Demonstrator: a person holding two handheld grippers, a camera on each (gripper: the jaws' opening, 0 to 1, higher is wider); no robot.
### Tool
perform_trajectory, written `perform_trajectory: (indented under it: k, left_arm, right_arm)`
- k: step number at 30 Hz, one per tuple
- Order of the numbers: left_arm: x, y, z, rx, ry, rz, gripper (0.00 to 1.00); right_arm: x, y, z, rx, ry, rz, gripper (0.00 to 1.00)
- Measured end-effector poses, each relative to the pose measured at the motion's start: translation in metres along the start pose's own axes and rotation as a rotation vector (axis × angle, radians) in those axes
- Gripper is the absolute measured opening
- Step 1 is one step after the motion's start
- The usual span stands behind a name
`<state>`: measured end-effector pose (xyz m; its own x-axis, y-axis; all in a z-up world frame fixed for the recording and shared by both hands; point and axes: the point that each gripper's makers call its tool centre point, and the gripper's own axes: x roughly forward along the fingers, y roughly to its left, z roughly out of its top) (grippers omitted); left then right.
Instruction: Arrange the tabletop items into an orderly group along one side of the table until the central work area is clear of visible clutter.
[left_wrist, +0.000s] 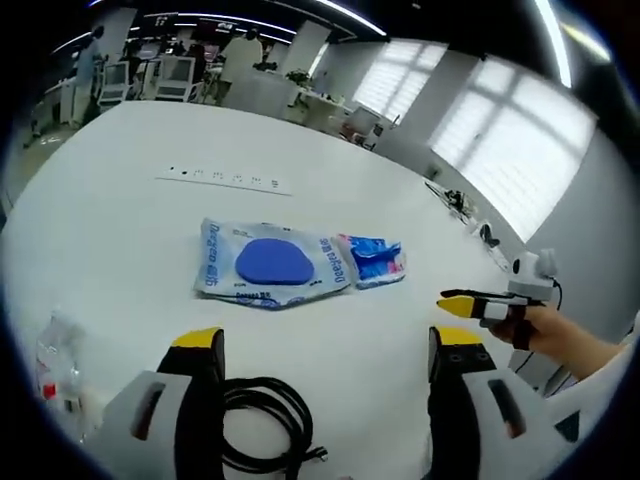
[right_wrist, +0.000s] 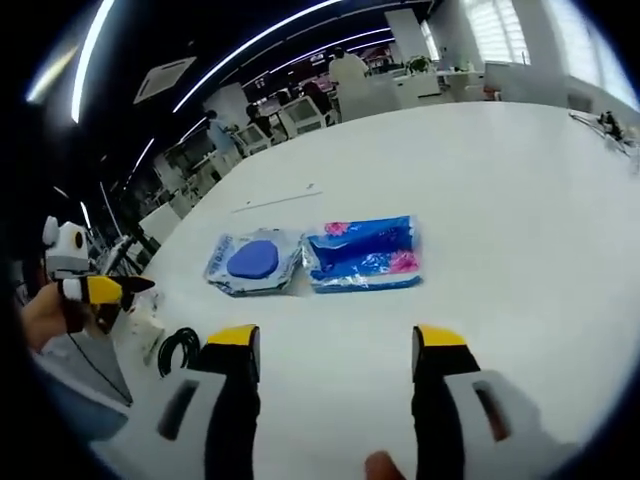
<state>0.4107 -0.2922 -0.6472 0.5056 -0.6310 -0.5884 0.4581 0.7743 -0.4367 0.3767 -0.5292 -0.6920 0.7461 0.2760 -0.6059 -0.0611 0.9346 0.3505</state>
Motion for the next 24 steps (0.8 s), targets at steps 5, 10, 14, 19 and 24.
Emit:
perform_trajectory:
  k: [5,10,14,19,24]
  left_arm:
    - [-0.008,0.008,-0.008,0.008,0.021,0.002,0.85]
    - [-0.013,0.017,-0.018,0.022,0.044,0.01,0.86]
    - [-0.015,0.021,-0.028,0.047,0.067,0.024,0.87]
    - [-0.01,0.031,-0.053,0.097,0.123,0.059,0.89]
    - [-0.004,0.04,-0.081,0.071,0.198,0.091,0.92]
  right_arm:
    - [-0.007,0.008,-0.002,0.022,-0.013,-0.005,0.6]
    - [-0.009,0.012,-0.006,0.027,-0.014,-0.011,0.58]
    - [-0.007,0.014,-0.011,0.033,-0.003,-0.008,0.58]
    - [-0.002,0.018,-0.019,0.036,0.018,0.015,0.57]
    - [0.002,0.019,-0.024,0.048,0.035,0.024,0.55]
